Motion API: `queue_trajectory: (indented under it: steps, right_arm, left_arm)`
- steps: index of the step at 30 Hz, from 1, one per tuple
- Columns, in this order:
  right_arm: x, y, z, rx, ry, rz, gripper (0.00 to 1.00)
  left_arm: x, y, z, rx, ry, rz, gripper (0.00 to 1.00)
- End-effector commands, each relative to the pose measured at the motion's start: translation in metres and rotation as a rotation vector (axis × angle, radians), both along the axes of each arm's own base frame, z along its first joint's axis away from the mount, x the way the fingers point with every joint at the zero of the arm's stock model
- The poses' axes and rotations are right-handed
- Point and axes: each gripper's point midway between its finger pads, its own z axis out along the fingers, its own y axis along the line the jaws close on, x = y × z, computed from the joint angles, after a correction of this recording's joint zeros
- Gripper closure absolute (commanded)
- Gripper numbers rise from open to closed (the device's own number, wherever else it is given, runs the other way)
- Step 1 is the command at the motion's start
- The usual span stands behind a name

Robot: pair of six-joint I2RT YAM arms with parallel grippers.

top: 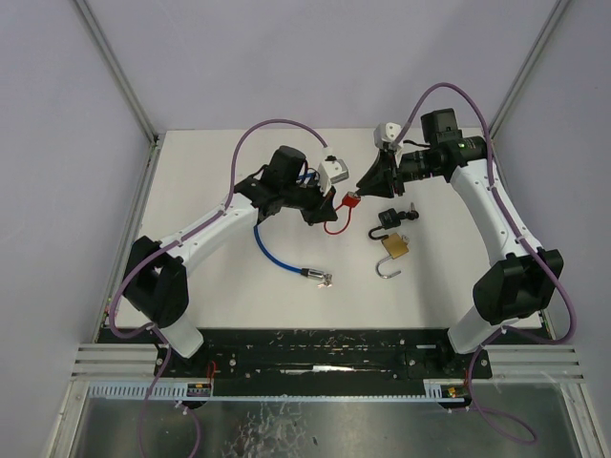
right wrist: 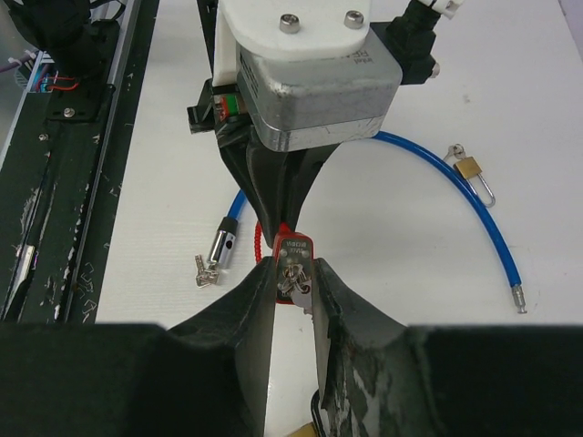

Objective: Lock with the key
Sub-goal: Lock the lock.

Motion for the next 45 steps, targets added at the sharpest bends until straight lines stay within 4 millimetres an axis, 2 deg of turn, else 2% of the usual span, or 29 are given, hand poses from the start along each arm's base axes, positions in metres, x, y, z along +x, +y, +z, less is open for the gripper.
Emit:
queue_trajectory:
  steps: [1,13,17,25,28,34,39,45]
  right_arm:
    - [-0.003,0.003,0.0,-0.003,0.0,0.014,0.71]
    - [-0.004,0.003,-0.012,-0.028,0.006,0.029,0.72]
    - [-0.006,0.004,-0.012,-0.028,0.006,0.036,0.78]
    - [-0.008,0.003,-0.008,-0.03,-0.033,0.057,0.99]
    - [-0.013,0.001,-0.006,-0.037,-0.107,0.1,1.0]
    - [-0.026,-0.001,-0.002,-0.022,-0.27,0.216,1.0]
    - [-0.03,0.0,0.002,-0.007,-0.26,0.222,1.0]
    - [-0.023,0.001,0.009,0.006,-0.208,0.17,1.0]
  left_arm:
    - [0.005,-0.009,0.022,-0.049,-0.048,-0.027,1.0]
    - [0.004,-0.01,0.024,-0.053,-0.046,-0.031,1.0]
    - [0.004,-0.011,0.025,-0.054,-0.049,-0.033,1.0]
    - [0.004,-0.011,0.021,-0.047,-0.045,-0.038,1.0]
    - [0.002,-0.01,0.017,-0.036,-0.036,-0.05,1.0]
    - [-0.008,-0.005,0.002,-0.034,0.083,-0.107,1.0]
    - [-0.013,-0.002,-0.012,-0.02,0.135,-0.121,1.0]
    - [-0.014,0.007,-0.036,0.018,0.171,-0.106,1.0]
